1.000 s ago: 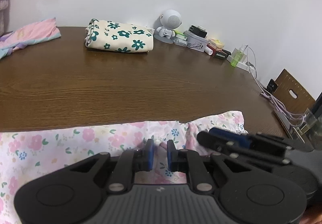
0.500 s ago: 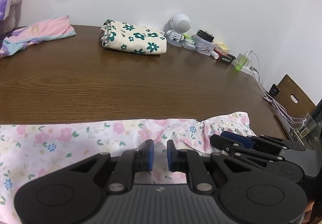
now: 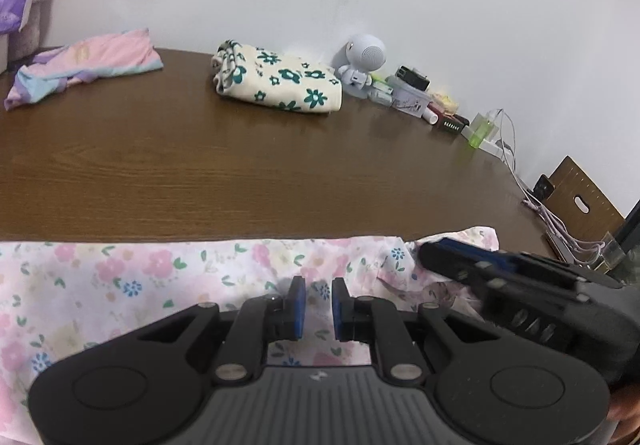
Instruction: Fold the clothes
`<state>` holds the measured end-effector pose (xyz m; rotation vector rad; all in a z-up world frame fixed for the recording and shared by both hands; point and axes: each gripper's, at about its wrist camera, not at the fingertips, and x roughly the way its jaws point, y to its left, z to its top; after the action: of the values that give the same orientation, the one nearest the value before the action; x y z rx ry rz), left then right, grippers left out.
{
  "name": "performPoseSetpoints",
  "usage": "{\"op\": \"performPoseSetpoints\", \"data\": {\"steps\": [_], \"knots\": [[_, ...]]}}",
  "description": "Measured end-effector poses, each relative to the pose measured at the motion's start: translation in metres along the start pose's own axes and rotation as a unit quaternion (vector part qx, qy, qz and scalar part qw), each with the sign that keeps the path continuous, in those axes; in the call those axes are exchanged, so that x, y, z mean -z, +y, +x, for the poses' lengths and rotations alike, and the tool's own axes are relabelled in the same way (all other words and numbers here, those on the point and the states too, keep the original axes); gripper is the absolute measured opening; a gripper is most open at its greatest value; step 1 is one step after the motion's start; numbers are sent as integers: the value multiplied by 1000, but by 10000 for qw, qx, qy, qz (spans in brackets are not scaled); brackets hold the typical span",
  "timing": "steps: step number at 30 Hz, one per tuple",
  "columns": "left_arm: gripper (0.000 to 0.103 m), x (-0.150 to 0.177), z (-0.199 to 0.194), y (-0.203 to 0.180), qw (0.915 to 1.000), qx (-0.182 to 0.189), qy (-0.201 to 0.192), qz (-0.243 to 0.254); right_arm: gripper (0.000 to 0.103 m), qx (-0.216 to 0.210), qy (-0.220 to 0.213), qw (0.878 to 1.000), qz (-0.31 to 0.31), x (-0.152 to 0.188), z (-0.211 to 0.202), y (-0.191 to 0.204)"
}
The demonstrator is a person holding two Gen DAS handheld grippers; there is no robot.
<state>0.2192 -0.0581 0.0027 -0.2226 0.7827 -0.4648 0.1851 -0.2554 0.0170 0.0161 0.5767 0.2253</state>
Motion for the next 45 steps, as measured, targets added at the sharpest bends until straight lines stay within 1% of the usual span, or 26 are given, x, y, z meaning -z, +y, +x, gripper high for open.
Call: {"op": "performPoseSetpoints", "data": {"steps": [3, 7, 10, 16, 31, 39, 45], "knots": [[11, 1, 1, 0, 10000, -2, 3, 27, 18, 57, 147, 9993, -330, 2, 15, 19], [11, 1, 1, 0, 10000, 9, 8, 44, 18, 86, 253, 9987, -440, 1, 28, 30], [11, 0, 1, 1, 10000, 32, 12, -3, 17, 161, 393, 9980, -470, 4, 35, 32], [11, -2, -5, 10, 9999, -21, -82, -99, 18, 258, 393, 9974, -539, 8, 34, 31], [11, -2, -24, 45, 9983, -491, -226, -202, 18, 314, 350, 9971, -597, 10, 31, 30], [11, 0, -38, 59, 9968, -742, -271, -112, 18, 318, 349, 9970, -615, 10, 31, 30], [11, 1, -48, 69, 9945, -1000, -309, -8, 18, 321, 347, 9969, -630, 10, 30, 30]]}}
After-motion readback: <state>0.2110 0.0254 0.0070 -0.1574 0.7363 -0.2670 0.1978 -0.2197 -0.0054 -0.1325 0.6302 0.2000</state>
